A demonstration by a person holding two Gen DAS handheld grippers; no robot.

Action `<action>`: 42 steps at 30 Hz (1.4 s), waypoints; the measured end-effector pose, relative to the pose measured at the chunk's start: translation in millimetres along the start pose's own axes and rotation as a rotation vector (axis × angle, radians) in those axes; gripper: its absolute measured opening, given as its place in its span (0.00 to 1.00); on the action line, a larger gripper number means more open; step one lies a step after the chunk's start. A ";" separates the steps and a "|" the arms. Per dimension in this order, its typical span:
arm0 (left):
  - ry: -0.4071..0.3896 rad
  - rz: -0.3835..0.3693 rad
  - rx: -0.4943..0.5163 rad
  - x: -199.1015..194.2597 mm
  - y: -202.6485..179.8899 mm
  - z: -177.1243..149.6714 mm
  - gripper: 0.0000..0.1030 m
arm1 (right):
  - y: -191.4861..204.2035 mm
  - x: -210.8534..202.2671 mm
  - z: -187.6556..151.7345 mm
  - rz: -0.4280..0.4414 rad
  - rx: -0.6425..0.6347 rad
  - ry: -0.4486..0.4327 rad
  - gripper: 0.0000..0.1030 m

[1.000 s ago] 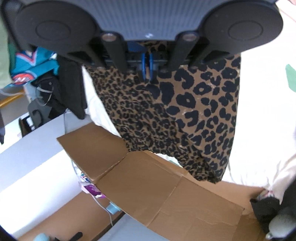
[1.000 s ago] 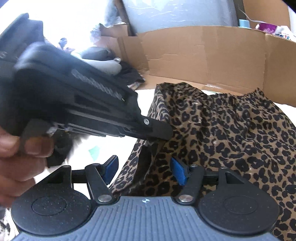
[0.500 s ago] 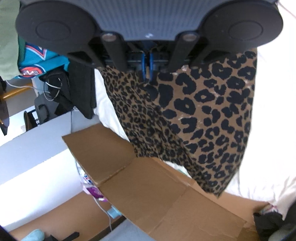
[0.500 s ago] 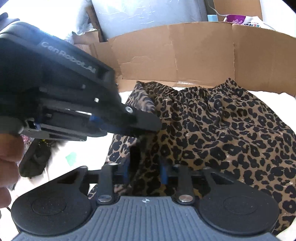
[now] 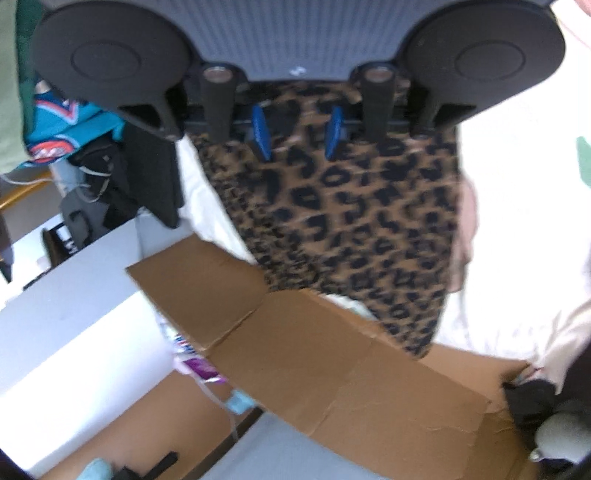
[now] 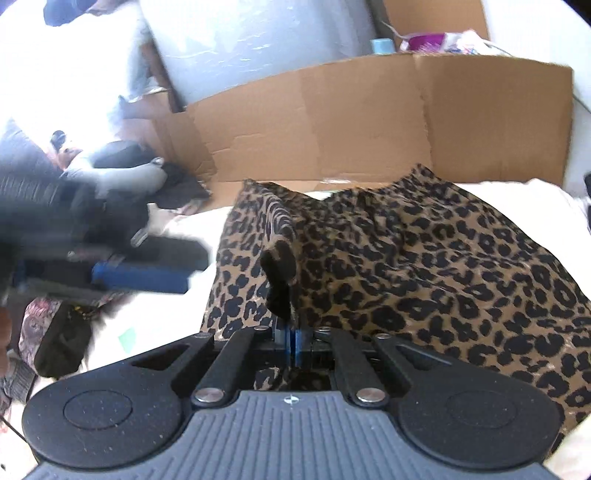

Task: Fold clothes
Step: 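Fold the side edge with the left tool toward the right tool while the right tool closes on the fabric, then open the left tool and release the folded skirt edge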

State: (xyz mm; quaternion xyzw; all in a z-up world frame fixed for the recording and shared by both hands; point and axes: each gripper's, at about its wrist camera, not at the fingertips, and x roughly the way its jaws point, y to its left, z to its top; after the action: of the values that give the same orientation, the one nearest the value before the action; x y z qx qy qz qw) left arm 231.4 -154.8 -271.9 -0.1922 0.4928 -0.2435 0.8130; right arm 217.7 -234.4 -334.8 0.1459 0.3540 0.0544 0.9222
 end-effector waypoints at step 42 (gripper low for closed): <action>0.198 0.116 -0.009 -5.2 174.1 3.8 0.37 | -184.4 -52.5 -5.4 -0.273 0.307 -0.011 0.00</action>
State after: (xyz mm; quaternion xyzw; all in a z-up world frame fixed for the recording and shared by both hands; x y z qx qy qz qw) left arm 268.6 -10.9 -362.8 -0.1417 0.5823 -0.2115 0.7721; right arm 174.5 -419.3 -361.9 0.2357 0.3695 -0.1267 0.8898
